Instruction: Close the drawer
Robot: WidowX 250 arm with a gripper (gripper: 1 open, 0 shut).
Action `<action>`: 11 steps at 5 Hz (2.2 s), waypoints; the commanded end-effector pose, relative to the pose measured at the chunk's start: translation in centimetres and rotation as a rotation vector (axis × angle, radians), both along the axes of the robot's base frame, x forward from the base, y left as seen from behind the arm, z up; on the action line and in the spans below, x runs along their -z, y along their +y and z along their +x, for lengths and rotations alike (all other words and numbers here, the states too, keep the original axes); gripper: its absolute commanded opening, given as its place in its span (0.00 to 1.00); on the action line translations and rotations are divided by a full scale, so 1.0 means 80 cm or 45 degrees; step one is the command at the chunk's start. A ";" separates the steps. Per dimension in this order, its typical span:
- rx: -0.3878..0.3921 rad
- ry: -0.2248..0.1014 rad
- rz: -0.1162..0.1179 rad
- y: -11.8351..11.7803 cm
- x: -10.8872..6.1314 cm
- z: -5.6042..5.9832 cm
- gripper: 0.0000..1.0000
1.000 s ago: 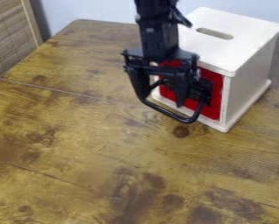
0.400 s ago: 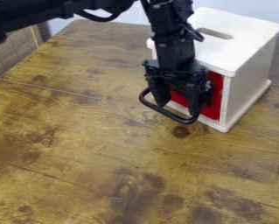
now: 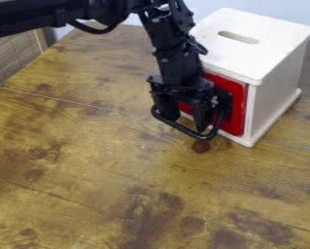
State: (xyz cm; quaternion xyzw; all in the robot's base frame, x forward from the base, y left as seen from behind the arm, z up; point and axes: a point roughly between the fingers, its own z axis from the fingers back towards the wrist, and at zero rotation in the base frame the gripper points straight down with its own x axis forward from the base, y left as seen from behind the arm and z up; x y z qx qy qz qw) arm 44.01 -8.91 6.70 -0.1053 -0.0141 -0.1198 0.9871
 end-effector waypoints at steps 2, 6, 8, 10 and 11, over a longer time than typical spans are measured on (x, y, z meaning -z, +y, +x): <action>-0.150 -0.116 -0.020 0.003 -0.056 0.003 1.00; -0.309 -0.149 -0.046 0.043 -0.094 0.011 1.00; -0.342 -0.144 -0.045 0.052 -0.105 0.014 1.00; -0.390 -0.105 -0.032 0.060 -0.079 0.035 1.00; -0.387 -0.075 -0.021 0.069 -0.069 0.032 1.00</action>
